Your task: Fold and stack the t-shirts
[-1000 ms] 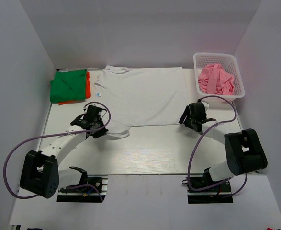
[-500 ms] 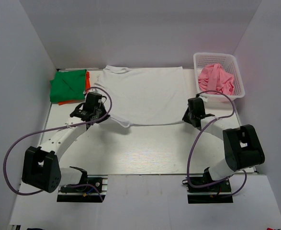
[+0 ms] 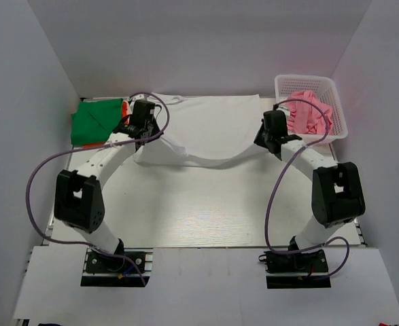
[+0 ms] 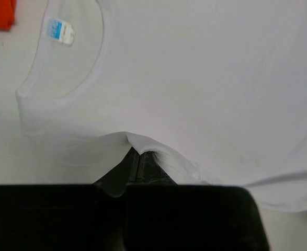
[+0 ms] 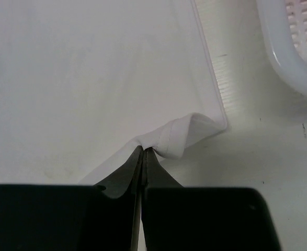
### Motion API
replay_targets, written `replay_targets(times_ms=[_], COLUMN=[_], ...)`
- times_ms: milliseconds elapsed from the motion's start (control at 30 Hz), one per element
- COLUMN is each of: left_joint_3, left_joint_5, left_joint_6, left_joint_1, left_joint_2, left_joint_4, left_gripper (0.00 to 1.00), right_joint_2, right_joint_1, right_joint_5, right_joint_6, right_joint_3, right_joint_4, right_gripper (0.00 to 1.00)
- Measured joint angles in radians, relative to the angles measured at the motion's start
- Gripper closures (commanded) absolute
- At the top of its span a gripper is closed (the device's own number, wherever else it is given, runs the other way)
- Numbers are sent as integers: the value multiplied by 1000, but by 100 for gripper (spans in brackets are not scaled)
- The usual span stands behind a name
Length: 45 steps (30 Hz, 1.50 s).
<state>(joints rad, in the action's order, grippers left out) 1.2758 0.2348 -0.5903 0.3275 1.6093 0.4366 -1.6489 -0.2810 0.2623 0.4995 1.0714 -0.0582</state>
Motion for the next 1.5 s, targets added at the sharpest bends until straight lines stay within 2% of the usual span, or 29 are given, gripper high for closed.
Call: replay_targets(times_ms=[233, 400, 433, 467, 500, 533, 567, 600, 633, 667, 733, 767, 800, 867, 1000, 1133, 1333, 1500], left_joint_3=[253, 445, 481, 517, 558, 599, 654, 700, 766, 823, 904, 917, 913, 870, 635, 465, 347, 231], left_joint_5=[83, 109, 109, 109, 109, 108, 108, 108, 107, 106, 98, 92, 85, 71, 33, -16, -88, -80], left_joint_6=[17, 19, 19, 21, 22, 22, 23, 27, 30, 31, 18, 15, 14, 14, 10, 5, -1, -21], left_joint_1=[-27, -68, -74, -79, -85, -92, -98, -104, -113, -119, -131, -137, -144, -153, -169, -159, -142, -146], left_joint_2=[230, 401, 435, 473, 510, 549, 594, 634, 680, 724, 781, 791, 792, 768, 635, 536, 511, 469], left_joint_4=[49, 86, 89, 93, 100, 108, 129, 144, 172, 185, 222, 222, 229, 219, 177, 140, 107, 72], left_gripper=[100, 100, 100, 100, 99, 86, 70, 54, 1, 1, 1, 1, 1, 1, 1, 1, 1, 1], right_joint_2=[-173, -271, -293, -319, -345, -370, -400, -429, -460, -485, -496, -492, -488, -457, -383, -379, -386, -386], right_joint_1=[8, 28, 32, 36, 40, 43, 45, 47, 48, 48, 50, 50, 50, 47, 35, 18, 5, 4], right_joint_5=[26, 32, 33, 35, 38, 39, 43, 43, 46, 47, 47, 46, 42, 17, -56, -117, -161, -166], right_joint_6=[-14, -11, -10, -9, -10, -5, -5, -4, -10, -14, -23, -23, -30, -40, -48, -51, -47, -38], right_joint_3=[240, 352, 377, 405, 433, 457, 497, 538, 581, 615, 631, 631, 628, 585, 466, 436, 398, 310], right_joint_4=[-86, -127, -133, -135, -136, -138, -164, -179, -188, -188, -189, -194, -195, -176, -145, -117, -96, -86], right_gripper=[100, 100, 97, 88, 86, 80, 63, 56, 52, 49, 34, 32, 10, 10, 10, 10, 10, 10])
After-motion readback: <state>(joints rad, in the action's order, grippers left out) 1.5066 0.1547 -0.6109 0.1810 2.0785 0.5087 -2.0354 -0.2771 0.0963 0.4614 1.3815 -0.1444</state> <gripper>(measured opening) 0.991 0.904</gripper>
